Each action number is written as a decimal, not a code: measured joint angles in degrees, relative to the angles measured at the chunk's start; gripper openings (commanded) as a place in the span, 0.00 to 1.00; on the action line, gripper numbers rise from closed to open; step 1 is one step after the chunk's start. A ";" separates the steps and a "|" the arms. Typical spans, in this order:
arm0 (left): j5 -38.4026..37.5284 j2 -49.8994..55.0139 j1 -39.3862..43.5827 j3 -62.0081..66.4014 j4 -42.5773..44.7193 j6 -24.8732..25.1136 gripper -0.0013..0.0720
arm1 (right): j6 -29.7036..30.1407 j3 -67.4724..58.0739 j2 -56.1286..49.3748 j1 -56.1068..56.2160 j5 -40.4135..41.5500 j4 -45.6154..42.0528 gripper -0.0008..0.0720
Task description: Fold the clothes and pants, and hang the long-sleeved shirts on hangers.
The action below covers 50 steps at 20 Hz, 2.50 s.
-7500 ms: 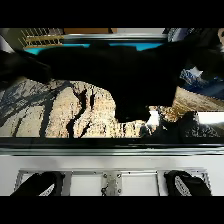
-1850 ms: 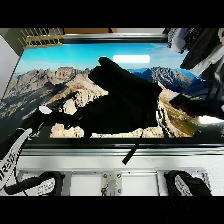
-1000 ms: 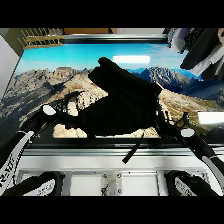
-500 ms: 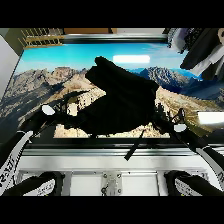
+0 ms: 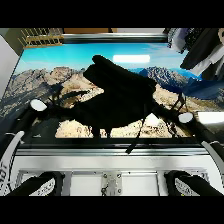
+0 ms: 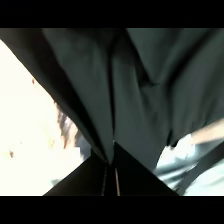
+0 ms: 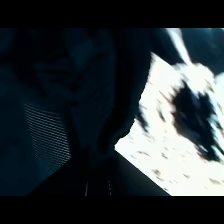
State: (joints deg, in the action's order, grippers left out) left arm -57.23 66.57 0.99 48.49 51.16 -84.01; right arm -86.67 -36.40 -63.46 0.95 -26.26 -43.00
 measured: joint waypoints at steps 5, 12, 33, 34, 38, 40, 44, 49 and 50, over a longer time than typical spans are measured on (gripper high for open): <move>-3.08 -14.19 -4.02 19.98 -0.11 -0.98 0.03 | 0.31 -22.71 10.49 -2.62 -20.31 -9.16 0.05; 2.21 -31.80 -5.14 41.42 -0.15 -3.10 0.03 | -8.37 -42.18 27.56 -3.13 -35.71 -11.28 0.05; 3.45 23.15 1.38 59.39 0.22 -2.99 0.03 | -21.53 -39.36 -9.05 1.84 -45.13 -19.45 0.05; 2.82 25.68 1.29 61.02 0.07 -2.93 0.03 | -21.46 -40.06 -11.26 1.88 -43.63 -19.67 0.05; -1.55 30.97 -0.26 64.92 -0.13 -3.74 0.03 | -21.14 -43.04 -15.74 1.92 -37.94 -20.74 0.05; -5.29 30.97 -1.51 65.40 0.26 -4.74 0.03 | -21.11 -43.93 -15.52 1.95 -37.33 -22.10 0.05; -9.97 23.21 -2.78 58.80 4.70 -5.35 0.03 | -20.22 -44.54 -12.24 3.19 -40.41 -27.52 0.05; -11.13 7.80 -3.17 36.37 11.26 -5.51 0.03 | -18.58 -41.83 -8.81 6.56 -47.43 -34.47 0.05; -10.82 5.16 -3.17 31.08 12.02 -5.51 0.03 | -18.47 -40.37 -8.44 7.30 -48.22 -35.45 0.05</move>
State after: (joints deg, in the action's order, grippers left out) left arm -68.05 71.72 -2.17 79.57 63.18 -89.52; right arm -105.14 -76.77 -71.90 8.25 -74.48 -78.46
